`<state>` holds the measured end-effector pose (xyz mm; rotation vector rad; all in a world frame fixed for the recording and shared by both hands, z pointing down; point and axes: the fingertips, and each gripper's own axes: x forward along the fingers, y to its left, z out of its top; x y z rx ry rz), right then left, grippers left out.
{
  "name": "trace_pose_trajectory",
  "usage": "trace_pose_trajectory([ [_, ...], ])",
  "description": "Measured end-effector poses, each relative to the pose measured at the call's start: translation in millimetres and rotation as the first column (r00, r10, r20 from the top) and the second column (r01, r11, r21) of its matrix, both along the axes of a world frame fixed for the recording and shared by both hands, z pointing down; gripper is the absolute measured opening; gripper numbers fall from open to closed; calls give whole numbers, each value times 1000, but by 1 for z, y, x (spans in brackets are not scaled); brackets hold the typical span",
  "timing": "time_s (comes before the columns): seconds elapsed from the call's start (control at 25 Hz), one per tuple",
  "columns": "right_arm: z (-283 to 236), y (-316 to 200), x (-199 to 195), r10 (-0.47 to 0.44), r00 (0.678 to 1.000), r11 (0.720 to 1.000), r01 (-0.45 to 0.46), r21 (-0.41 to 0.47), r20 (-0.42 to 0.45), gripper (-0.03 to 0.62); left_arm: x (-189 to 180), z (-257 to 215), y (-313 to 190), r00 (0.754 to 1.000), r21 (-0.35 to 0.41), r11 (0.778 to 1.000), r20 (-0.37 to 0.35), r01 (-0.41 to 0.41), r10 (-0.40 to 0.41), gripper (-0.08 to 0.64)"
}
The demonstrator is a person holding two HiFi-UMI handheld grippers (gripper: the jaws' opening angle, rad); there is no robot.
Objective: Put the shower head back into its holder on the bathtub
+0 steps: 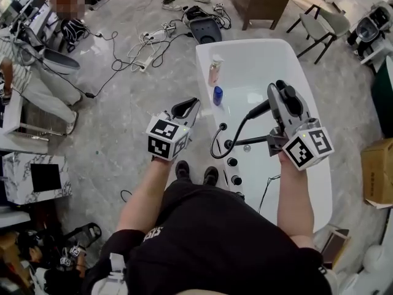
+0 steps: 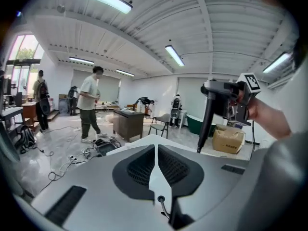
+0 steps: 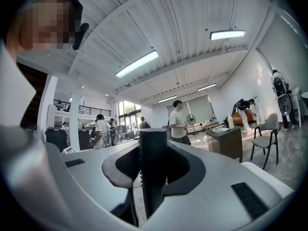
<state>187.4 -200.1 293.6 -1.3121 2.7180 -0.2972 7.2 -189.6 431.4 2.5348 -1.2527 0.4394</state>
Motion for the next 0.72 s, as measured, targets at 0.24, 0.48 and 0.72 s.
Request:
trace_pose_trajectory([
  [0.24,15,-11,-20,29,999,999,-29,-45,-18,120,42,26,16,966,-23,967,-34,-256,255,35],
  [0.48,7,-8,-41,32,999,999,-33,-39,-23,120,79,58,39,889,-75,886,-71,-457,452,197],
  [0.72,-17,9,-32,74,997,997,-74,-8,-10,120,122,117,61,807,-195,786,-59,-586,588,270],
])
